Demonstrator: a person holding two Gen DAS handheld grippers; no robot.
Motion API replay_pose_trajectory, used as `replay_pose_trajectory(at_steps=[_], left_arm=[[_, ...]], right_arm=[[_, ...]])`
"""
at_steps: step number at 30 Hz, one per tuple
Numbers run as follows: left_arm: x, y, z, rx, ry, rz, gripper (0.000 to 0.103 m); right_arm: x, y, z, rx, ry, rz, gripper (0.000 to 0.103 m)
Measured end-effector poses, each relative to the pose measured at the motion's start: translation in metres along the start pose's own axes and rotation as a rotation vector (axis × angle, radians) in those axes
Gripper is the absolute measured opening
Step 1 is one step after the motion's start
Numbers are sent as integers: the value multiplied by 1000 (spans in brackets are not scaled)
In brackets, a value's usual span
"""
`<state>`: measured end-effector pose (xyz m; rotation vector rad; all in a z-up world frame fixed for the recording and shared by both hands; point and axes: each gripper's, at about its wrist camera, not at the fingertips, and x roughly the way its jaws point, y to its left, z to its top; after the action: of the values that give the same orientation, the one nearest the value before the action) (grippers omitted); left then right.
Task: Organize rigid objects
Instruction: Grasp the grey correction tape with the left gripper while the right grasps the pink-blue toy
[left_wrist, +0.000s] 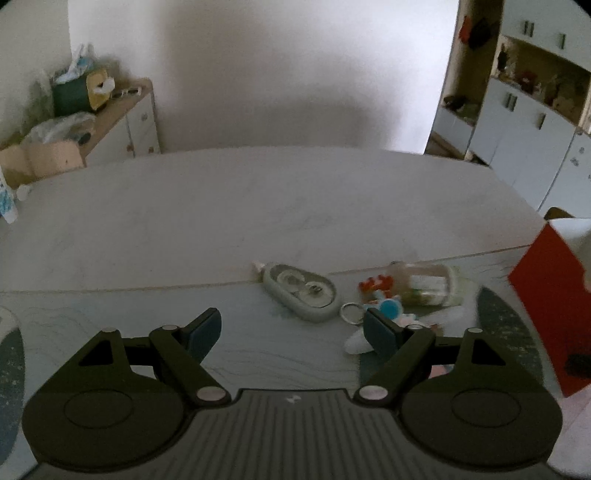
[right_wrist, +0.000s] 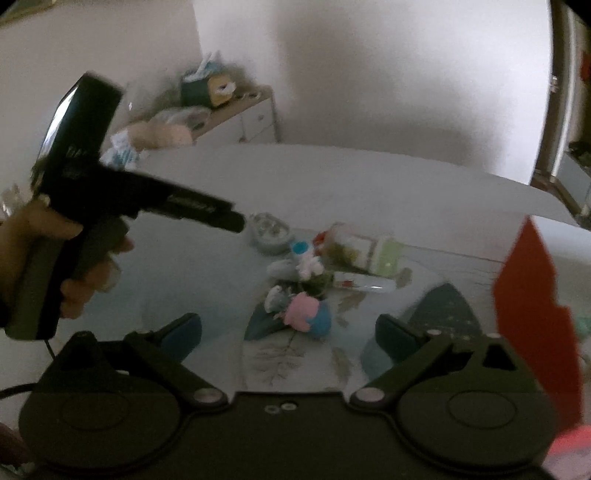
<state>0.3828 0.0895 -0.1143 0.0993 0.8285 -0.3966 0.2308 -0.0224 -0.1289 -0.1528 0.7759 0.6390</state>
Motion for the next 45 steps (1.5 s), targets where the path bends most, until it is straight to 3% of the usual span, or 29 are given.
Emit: replay_pose_trajectory(at_steps=[17, 29, 41, 45], left_arm=[[85, 2, 32, -107, 113, 72, 84], [112, -5, 37, -155, 149, 100, 84], [111, -13, 22, -33, 118, 115, 85], [109, -9, 18, -34, 113, 116, 85]], right_arm=[[67, -10, 7, -112, 104, 15, 91], [89, -12, 9, -147, 133, 30, 84], [85, -1, -4, -174, 120, 35, 66], [78, 4, -10, -169, 105, 23, 55]])
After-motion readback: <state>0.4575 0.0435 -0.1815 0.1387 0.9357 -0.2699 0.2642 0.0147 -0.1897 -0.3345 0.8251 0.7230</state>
